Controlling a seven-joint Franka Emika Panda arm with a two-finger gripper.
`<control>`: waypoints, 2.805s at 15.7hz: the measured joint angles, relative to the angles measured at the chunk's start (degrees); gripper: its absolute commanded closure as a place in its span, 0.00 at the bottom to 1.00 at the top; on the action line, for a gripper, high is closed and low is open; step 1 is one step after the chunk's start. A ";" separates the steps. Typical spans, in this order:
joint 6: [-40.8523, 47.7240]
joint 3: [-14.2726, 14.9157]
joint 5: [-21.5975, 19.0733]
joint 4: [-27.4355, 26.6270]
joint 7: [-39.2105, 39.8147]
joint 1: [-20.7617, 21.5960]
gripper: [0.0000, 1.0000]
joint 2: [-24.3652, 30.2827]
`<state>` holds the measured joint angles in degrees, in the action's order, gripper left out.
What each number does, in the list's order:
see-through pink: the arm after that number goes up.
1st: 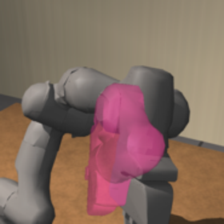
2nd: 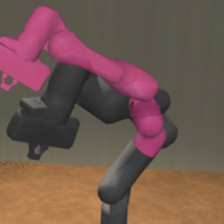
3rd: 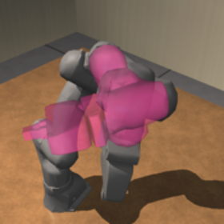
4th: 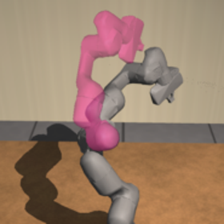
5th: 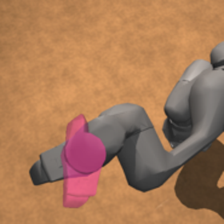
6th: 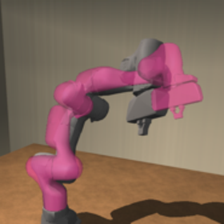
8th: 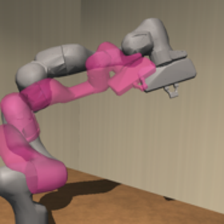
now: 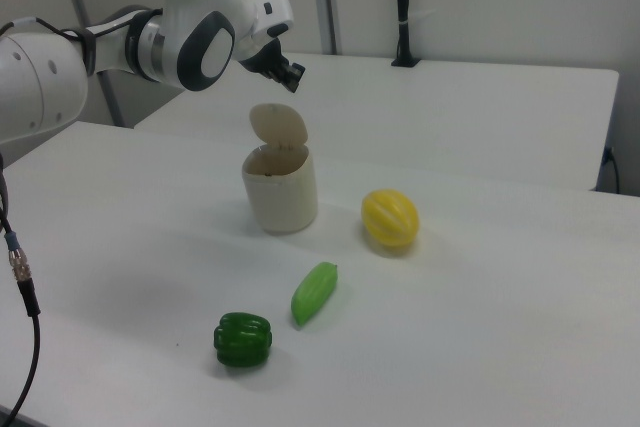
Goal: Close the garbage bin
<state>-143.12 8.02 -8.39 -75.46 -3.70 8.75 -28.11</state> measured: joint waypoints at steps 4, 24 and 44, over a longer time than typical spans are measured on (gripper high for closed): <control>0.00 -0.20 0.00 -0.01 0.00 0.00 1.00 -0.54; 20.15 -1.21 0.00 -0.38 6.20 -0.07 1.00 -1.57; 30.11 -1.03 -1.98 -6.39 7.05 -0.66 0.78 9.23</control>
<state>-113.01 6.99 -10.37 -81.85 3.35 8.09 -18.89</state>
